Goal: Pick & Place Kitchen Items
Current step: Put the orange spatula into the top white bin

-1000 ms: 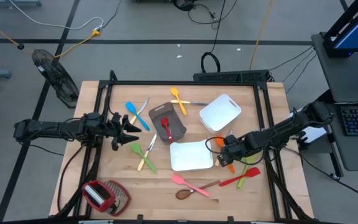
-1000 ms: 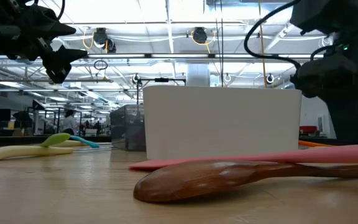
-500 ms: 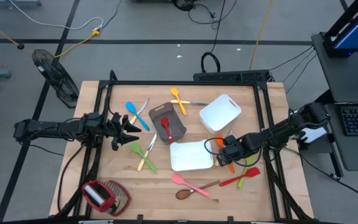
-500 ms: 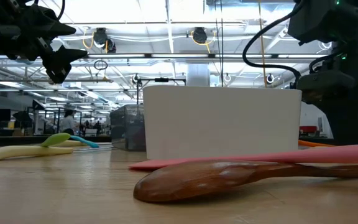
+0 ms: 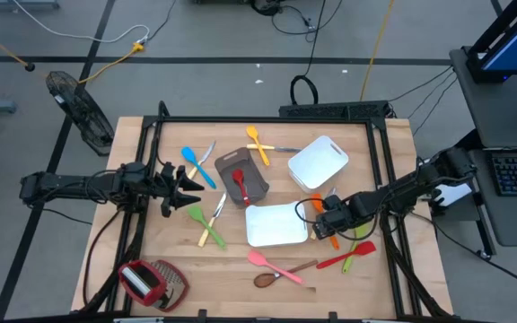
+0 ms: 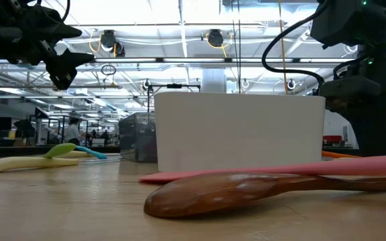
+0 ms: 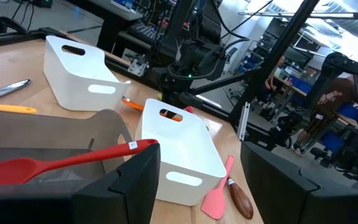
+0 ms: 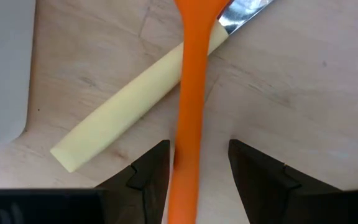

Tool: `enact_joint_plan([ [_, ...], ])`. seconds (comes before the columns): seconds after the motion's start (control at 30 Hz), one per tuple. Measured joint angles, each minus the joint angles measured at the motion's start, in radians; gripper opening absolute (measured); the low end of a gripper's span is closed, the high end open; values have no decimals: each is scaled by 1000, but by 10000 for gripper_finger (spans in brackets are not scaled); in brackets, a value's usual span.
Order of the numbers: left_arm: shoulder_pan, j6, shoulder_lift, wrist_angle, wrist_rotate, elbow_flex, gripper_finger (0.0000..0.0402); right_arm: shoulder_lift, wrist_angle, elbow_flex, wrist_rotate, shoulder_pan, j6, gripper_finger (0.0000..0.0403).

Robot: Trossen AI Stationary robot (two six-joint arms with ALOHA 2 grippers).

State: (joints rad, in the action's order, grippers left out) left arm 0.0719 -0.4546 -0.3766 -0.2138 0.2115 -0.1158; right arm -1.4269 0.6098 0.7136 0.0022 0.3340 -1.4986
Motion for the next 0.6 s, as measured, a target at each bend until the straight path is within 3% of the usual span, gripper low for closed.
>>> enact_joint_plan([
  [0.3, 0, 1, 0, 0, 0, 0, 228, 0, 20, 0, 25, 0, -8, 136],
  [0.6, 0, 11, 0, 0, 0, 0, 228, -1, 35, -1, 27, 0, -9, 37],
])
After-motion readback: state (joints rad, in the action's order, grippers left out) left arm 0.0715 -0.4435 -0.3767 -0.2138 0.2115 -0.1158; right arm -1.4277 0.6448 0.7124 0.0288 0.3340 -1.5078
